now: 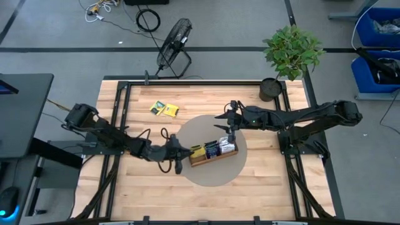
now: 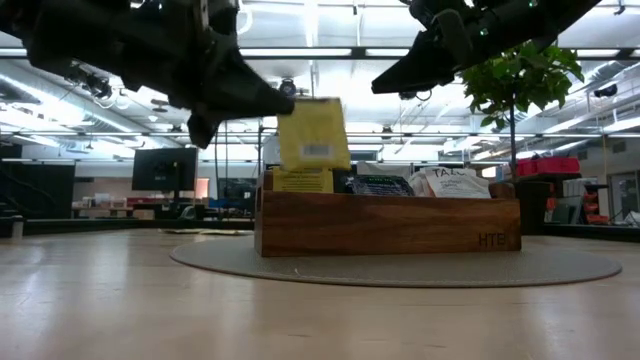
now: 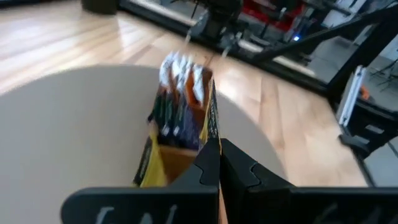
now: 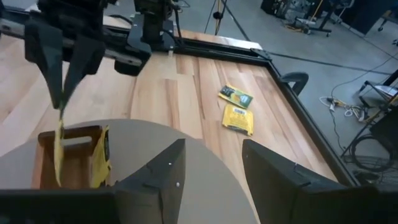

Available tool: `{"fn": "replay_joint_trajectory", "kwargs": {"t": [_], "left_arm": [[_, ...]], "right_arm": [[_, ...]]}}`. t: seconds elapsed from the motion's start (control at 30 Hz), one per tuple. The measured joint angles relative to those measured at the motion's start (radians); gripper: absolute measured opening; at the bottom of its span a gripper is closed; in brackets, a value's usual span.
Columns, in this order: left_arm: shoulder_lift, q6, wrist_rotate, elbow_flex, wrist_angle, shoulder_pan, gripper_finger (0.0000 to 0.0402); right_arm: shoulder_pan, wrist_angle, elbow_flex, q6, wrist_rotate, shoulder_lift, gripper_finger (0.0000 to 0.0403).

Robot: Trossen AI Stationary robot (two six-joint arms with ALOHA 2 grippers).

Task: Pick & Place Tea
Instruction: Put the yellow tea bag into the left section of the wooden organizer

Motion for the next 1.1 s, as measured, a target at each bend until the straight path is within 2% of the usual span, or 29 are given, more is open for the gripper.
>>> {"fn": "replay_joint_trajectory", "kwargs": {"t": [0.5, 0.93, 1.1], "left_arm": [[0.002, -0.011, 0.007, -0.001, -0.118, 0.028, 0.0001], [0.019, -0.022, 0.002, -0.001, -0.118, 0.026, 0.0002], [0.018, -0.037, 0.002, -0.001, -0.118, 0.026, 0.0018]], "right_arm": [[0.0, 0.006, 0.0, 0.001, 0.0, 0.0, 0.0169], [0.0, 0.01, 0.0, 0.001, 0.0, 0.0, 0.0169], [0.0, 0.011, 0.0, 0.001, 0.0, 0.0, 0.0169]]}}
